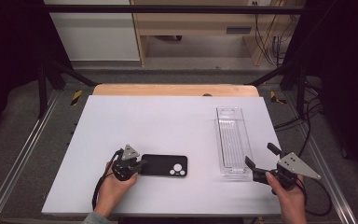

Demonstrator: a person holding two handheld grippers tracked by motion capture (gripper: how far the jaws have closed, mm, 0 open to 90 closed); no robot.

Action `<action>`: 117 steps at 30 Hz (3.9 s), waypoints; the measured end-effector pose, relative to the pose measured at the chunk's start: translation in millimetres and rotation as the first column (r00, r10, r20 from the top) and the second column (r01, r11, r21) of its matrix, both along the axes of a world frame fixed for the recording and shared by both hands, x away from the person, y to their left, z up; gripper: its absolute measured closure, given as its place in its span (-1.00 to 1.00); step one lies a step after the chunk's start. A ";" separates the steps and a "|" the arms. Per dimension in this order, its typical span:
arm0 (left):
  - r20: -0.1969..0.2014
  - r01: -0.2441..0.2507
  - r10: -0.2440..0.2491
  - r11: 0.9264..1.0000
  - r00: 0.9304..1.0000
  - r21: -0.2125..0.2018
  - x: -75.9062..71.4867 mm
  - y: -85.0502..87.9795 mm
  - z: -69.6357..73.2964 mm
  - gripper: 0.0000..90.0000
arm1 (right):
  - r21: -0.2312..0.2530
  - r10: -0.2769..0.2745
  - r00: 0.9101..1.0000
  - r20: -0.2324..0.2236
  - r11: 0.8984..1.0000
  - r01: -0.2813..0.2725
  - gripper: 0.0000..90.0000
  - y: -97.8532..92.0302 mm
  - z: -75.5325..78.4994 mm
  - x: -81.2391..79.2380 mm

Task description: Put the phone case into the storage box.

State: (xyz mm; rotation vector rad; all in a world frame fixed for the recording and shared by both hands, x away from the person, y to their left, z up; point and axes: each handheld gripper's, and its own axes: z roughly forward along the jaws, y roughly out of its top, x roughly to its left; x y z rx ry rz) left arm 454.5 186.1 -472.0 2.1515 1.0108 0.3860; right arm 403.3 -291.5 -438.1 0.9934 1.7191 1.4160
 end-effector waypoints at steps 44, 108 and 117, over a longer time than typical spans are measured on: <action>-0.127 0.079 -0.086 0.995 0.988 -0.062 -60.3 -7.4 -0.2 1.00 | 0.003 0.000 1.000 -0.017 1.000 0.000 -0.89 1.9 -2.2 0.7; 0.172 -0.044 0.070 0.987 0.983 -0.155 -49.2 -8.1 17.3 -0.91 | -0.021 0.008 1.000 0.012 1.000 -0.008 -0.90 19.5 5.4 -8.8; 0.111 -0.005 0.018 0.993 0.994 -0.117 -48.5 -16.4 12.7 -0.90 | -0.021 0.010 1.000 0.005 1.000 -0.010 -0.90 19.4 5.0 -8.5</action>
